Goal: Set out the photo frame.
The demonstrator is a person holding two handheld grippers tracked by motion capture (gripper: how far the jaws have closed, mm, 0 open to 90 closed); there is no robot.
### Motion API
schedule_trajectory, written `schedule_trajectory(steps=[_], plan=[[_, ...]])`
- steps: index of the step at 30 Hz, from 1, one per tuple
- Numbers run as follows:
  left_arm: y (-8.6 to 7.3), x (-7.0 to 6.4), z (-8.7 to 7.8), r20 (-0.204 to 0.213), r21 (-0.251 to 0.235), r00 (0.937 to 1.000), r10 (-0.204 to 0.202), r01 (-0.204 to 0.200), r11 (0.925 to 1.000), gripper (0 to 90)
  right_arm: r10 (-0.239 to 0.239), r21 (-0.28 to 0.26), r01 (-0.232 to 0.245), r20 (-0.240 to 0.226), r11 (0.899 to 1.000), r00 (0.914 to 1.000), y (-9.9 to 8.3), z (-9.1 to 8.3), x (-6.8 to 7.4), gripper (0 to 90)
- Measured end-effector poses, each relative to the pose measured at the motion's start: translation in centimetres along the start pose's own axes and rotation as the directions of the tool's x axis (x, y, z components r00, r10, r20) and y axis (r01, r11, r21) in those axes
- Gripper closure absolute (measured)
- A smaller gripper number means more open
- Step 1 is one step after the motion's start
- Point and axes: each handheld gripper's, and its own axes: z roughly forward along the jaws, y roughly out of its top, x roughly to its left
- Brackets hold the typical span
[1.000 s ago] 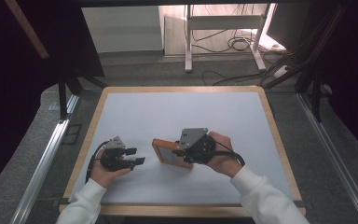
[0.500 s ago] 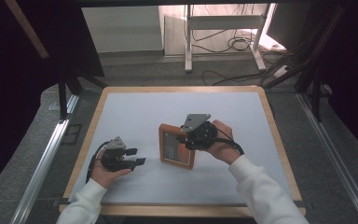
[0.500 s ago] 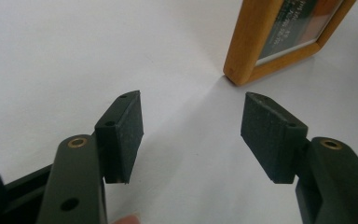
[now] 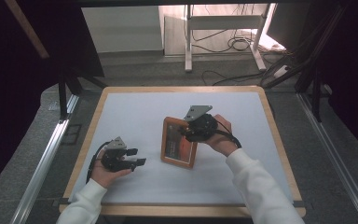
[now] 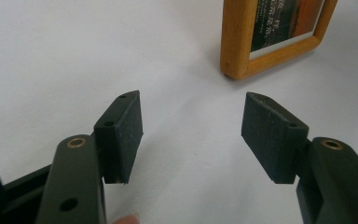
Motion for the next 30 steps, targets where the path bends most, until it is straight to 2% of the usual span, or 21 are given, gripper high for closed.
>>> schedule_trajectory(steps=[4, 9, 16, 20, 22, 30], plan=[[0.0, 0.0, 0.0, -0.001, -0.005, 1.0000, -0.002, 0.002, 1.0000, 37.7, 0.015, -0.013, -0.015, 0.013, 1.000, 0.9998, -0.1, -0.1, 0.2, 41.5], [0.0, 0.0, 0.0, -0.001, -0.005, 1.0000, -0.004, 0.004, 1.0000, 36.8, 0.086, -0.039, -0.084, 0.033, 0.996, 0.9958, -0.5, -1.0, 0.4, 29.4], [0.0, -0.1, 0.1, -0.004, 0.001, 1.0000, 0.002, -0.002, 1.0000, 35.5, 0.191, -0.106, -0.186, 0.045, 0.977, 0.9805, -2.7, -3.2, 0.7, 20.5], [0.0, -0.2, 0.2, -0.004, 0.003, 1.0000, -0.006, 0.006, 1.0000, 35.1, 0.255, -0.125, -0.247, 0.049, 0.961, 0.9657, -4.6, -4.4, 1.4, 20.1], [0.0, -0.2, 0.2, -0.007, 0.003, 1.0000, -0.002, 0.002, 1.0000, 34.9, 0.267, -0.134, -0.259, 0.053, 0.957, 0.9621, -5.7, -4.9, 1.8, 22.1], [0.1, -0.3, 0.3, -0.007, 0.010, 1.0000, 0.000, 0.000, 1.0000, 34.2, 0.348, -0.140, -0.339, 0.047, 0.930, 0.9363, -9.9, -5.8, 3.8, 28.4]])
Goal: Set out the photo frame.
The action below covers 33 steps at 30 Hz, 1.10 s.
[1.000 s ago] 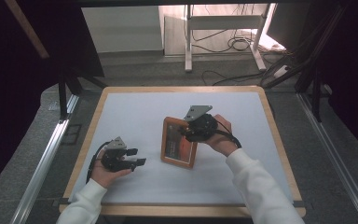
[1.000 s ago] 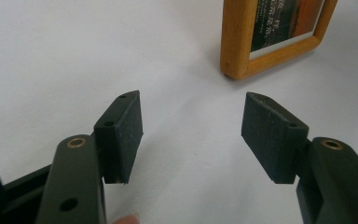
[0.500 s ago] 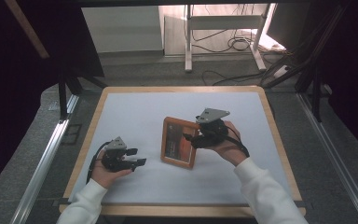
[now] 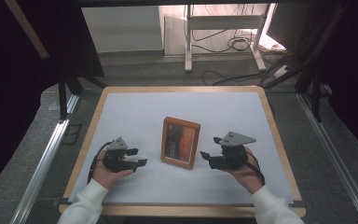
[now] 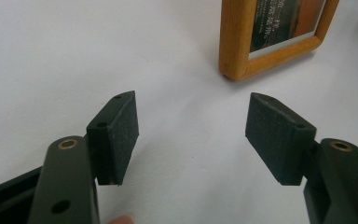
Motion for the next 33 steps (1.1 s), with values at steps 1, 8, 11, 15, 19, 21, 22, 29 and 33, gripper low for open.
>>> schedule_trajectory(steps=[1, 8, 11, 15, 19, 21, 22, 29, 33], plan=[[0.0, 0.0, 0.0, -0.002, 0.001, 1.0000, 0.001, -0.001, 1.0000, 34.1, 0.007, 0.004, -0.007, -0.002, 1.000, 1.0000, -0.5, 0.0, 0.0, 28.8], [0.1, -0.2, 0.1, 0.000, -0.001, 1.0000, 0.001, -0.001, 1.0000, 33.8, 0.036, 0.018, -0.036, -0.021, 0.999, 0.9991, -1.9, 0.3, 0.2, 33.0], [0.1, -0.1, 0.0, -0.002, -0.003, 1.0000, 0.001, -0.001, 1.0000, 33.7, 0.037, 0.016, -0.037, -0.028, 0.999, 0.9989, -2.0, 0.4, 0.5, 42.8], [0.0, 0.0, 0.0, 0.000, -0.002, 1.0000, -0.001, 0.001, 1.0000, 33.7, -0.003, 0.046, 0.005, -0.040, 0.999, 0.9992, -2.4, 0.8, 1.2, 58.6], [0.0, 0.0, -0.1, -0.001, -0.005, 1.0000, 0.003, -0.003, 1.0000, 33.6, -0.037, 0.081, 0.042, -0.062, 0.996, 0.9974, -2.8, 1.4, 2.0, 74.6], [0.0, 0.0, -0.1, -0.001, -0.004, 1.0000, 0.002, -0.002, 1.0000, 33.6, -0.050, 0.096, 0.057, -0.072, 0.994, 0.9961, -2.9, 1.7, 2.4, 82.3], [0.0, 0.0, -0.1, -0.001, -0.004, 1.0000, 0.003, -0.003, 1.0000, 33.6, -0.053, 0.100, 0.061, -0.075, 0.993, 0.9958, -3.0, 1.8, 2.5, 84.8], [0.0, -0.2, 0.0, 0.000, -0.002, 1.0000, 0.005, -0.005, 1.0000, 33.5, -0.086, 0.155, 0.105, -0.128, 0.982, 0.9880, -3.8, 3.3, 4.1, 89.8], [0.0, -0.2, 0.1, 0.000, 0.000, 1.0000, 0.006, -0.006, 1.0000, 33.4, -0.113, 0.179, 0.141, -0.159, 0.974, 0.9808, -4.1, 4.5, 5.3, 89.8]])
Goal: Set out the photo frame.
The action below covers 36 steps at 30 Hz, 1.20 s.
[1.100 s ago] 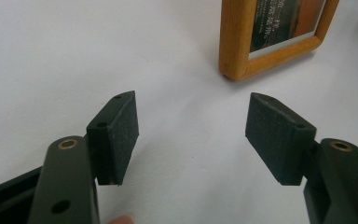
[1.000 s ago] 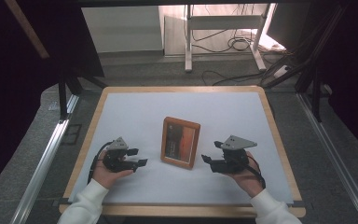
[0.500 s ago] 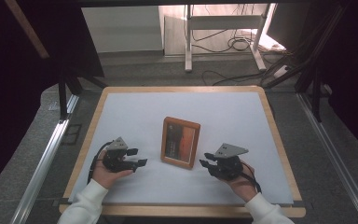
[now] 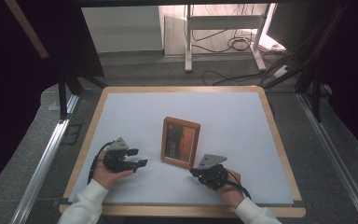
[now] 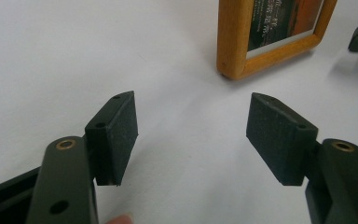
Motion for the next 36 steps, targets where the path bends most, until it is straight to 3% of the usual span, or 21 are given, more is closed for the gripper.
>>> schedule_trajectory(steps=[5, 8, 20, 36], plan=[[0.0, 0.0, 0.1, 0.002, 0.005, 1.0000, 0.002, -0.002, 1.0000, 33.5, -0.033, 0.025, 0.033, -0.007, 0.999, 0.9994, 0.4, 1.5, 0.7, 89.8], [0.0, 0.0, 0.1, 0.002, 0.004, 1.0000, 0.002, -0.002, 1.0000, 33.4, -0.028, 0.028, 0.028, 0.000, 0.999, 0.9996, 0.5, 1.9, 0.5, 89.8], [0.0, -0.1, 0.2, 0.002, 0.009, 1.0000, 0.005, -0.005, 1.0000, 33.4, -0.007, 0.026, 0.006, 0.038, 1.000, 0.9993, 0.8, 2.1, -0.2, 89.9], [0.0, 0.0, 0.2, 0.002, 0.008, 1.0000, 0.002, -0.002, 1.0000, 33.4, 0.017, 0.029, -0.018, 0.049, 0.999, 0.9986, 0.6, 2.1, -1.0, 90.0]])
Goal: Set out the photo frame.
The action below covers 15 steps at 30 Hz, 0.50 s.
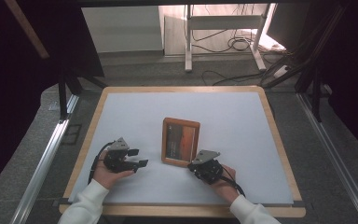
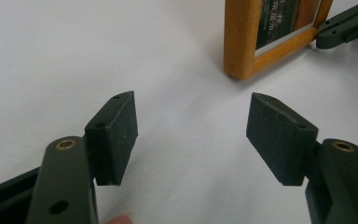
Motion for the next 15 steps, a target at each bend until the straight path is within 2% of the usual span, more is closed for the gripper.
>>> schedule_trajectory(steps=[15], plan=[[-0.02, 0.02, 0.02, 0.001, 0.001, 1.0000, -0.001, 0.001, 1.0000, 33.3, 0.009, -0.003, -0.009, 0.018, 1.000, 0.9998, -0.26, -0.19, -0.76, 90.0]])
